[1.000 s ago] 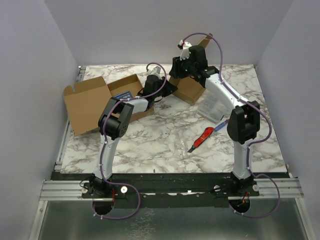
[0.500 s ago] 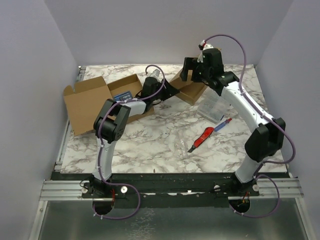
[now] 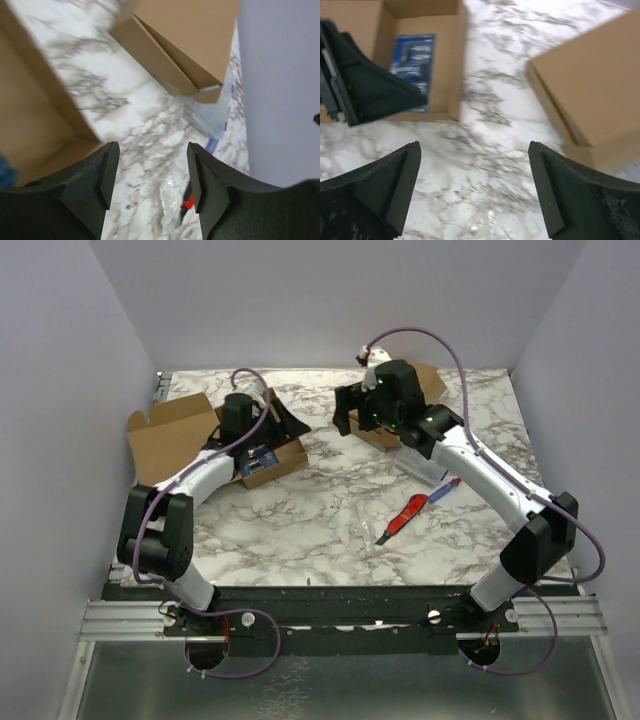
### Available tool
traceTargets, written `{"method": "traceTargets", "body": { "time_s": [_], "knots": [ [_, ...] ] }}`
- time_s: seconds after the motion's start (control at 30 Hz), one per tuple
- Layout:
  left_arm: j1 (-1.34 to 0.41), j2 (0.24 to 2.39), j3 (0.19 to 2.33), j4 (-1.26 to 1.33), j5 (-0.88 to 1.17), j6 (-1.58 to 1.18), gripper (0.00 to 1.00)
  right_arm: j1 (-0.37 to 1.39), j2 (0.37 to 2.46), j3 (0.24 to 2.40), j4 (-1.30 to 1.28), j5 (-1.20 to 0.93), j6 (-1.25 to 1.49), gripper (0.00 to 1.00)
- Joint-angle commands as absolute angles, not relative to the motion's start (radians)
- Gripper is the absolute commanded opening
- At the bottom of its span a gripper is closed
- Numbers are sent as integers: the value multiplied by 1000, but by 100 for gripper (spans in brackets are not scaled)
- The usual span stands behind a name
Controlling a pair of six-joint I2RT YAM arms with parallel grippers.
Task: Unpack the express box
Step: Adjust the express box at the center of the board, then pick up the product from the express box.
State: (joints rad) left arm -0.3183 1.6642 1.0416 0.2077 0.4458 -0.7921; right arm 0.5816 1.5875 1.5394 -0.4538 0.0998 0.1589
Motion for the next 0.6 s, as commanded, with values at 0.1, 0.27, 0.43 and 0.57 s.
{"method": "traceTargets", "body": {
  "time_s": [0.1, 0.27, 0.43, 0.57],
  "knots": [
    [-79, 1472, 984, -71, 459, -604, 66, 646, 1799, 1690, -326, -128, 270, 95],
    [-16, 1468, 983, -189, 280, -621, 69, 666, 1932, 1782, -250, -276, 466, 89],
    [12, 1485, 1008, -244, 155, -637, 64, 729, 2038, 1821, -167, -273, 585, 75],
    [41, 1440, 1017, -251, 121, -624, 61, 776, 2156, 1909, -166, -192, 569, 67]
  ]
}}
